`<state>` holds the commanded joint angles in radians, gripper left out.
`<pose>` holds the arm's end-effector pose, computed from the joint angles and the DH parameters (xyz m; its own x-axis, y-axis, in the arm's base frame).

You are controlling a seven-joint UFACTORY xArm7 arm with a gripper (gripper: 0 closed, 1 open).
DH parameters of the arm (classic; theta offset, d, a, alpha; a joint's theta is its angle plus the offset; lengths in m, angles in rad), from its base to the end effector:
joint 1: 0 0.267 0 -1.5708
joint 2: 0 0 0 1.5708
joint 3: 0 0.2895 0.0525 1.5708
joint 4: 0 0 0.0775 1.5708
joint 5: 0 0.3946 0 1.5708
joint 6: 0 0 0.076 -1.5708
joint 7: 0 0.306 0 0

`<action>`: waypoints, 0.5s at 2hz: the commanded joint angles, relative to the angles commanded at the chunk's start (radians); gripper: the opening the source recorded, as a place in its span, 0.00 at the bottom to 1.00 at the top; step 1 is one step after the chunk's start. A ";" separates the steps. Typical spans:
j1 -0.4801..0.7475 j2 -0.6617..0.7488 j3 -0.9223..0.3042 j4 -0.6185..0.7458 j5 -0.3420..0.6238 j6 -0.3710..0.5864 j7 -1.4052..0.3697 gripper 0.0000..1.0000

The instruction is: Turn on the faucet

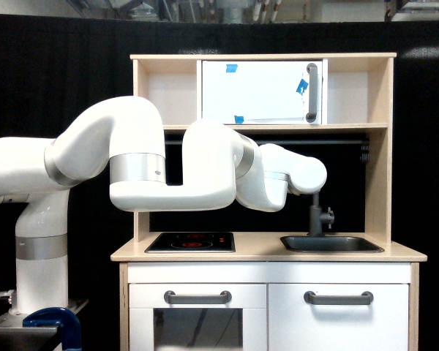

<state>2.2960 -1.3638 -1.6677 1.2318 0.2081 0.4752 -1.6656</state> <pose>0.5826 0.4197 0.2266 0.0222 0.1198 0.9926 0.9985 -0.0532 -0.0159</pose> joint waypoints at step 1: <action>0.015 -0.017 -0.007 0.058 -0.033 0.040 0.019 1.00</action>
<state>2.3111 -1.3810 -1.6745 1.2897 0.1753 0.5156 -1.6466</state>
